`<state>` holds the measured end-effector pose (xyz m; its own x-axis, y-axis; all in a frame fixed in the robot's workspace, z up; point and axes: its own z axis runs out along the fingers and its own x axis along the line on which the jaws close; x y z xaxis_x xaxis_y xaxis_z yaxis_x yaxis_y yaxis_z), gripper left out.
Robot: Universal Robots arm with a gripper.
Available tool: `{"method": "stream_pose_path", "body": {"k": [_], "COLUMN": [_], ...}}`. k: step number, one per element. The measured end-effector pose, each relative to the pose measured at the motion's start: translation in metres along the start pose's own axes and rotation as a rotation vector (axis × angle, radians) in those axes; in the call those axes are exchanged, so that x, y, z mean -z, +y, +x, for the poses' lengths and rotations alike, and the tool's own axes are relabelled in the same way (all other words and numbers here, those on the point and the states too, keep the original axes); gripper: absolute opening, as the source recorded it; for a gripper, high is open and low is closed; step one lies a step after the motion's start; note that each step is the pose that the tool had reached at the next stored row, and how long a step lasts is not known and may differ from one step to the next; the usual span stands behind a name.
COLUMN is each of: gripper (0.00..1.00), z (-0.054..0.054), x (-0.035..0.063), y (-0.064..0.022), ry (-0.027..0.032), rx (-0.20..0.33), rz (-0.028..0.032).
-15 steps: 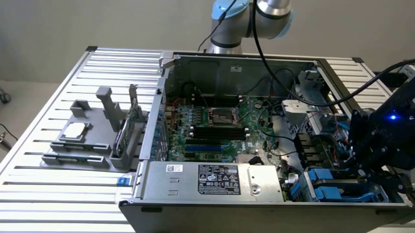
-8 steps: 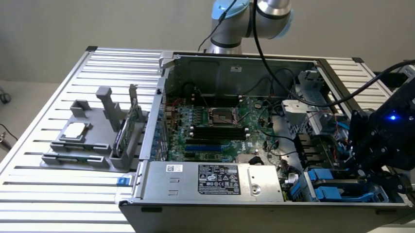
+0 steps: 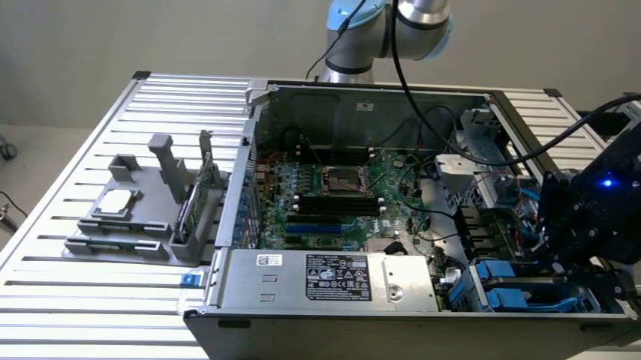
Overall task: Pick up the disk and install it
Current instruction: 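Insert the first disk wire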
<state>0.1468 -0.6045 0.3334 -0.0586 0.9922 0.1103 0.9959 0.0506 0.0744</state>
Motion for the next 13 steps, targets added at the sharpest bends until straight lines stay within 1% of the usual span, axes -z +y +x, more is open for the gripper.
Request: {"method": "stream_pose_path", "body": {"k": [10, 12, 13], "gripper": [0.18, 0.18, 0.19], "z": [-0.0004, -0.0004, -0.0004], "x": [-0.0023, -0.0025, -0.003], "y": [0.0009, 0.001, 0.001], "ry": [0.0, 0.0002, 0.0013], "rx": [-0.001, -0.001, -0.001], "rz": [0.0057, 0.0071, 0.0082]}}
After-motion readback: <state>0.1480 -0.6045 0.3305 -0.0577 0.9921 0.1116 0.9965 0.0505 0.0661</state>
